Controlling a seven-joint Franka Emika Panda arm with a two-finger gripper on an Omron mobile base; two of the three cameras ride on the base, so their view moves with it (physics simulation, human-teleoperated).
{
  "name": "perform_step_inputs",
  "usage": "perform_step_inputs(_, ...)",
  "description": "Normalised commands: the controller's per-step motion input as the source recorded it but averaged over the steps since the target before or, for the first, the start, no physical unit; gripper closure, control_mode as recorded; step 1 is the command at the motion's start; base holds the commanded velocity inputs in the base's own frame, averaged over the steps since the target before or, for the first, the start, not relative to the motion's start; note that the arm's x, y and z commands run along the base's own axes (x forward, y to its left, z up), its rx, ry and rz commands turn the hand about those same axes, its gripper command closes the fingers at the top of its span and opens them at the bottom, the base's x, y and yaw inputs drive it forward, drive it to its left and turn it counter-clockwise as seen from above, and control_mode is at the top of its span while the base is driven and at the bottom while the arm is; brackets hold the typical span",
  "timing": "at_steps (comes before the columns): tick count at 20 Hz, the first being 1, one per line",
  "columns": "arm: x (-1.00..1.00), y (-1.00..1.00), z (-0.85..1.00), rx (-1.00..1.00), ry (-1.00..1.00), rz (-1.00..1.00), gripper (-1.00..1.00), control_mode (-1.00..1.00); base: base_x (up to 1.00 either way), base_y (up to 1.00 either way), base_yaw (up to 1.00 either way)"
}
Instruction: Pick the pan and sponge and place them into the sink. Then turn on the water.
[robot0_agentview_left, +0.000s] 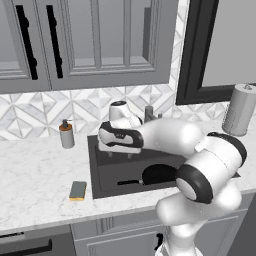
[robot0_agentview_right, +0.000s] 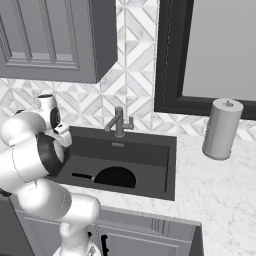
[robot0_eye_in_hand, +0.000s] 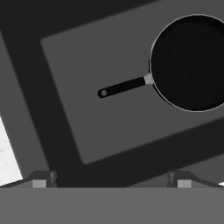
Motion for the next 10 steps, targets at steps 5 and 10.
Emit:
perform_step_inputs(5, -0.3, 0.47, 0.0, 0.0, 0.0, 0.01, -1.0, -1.0, 0.0, 0.0, 0.0)
perform_step_inputs(10, -0.35, 0.44, 0.0, 0.0, 0.01, 0.01, -1.0, -1.0, 0.0, 0.0, 0.0)
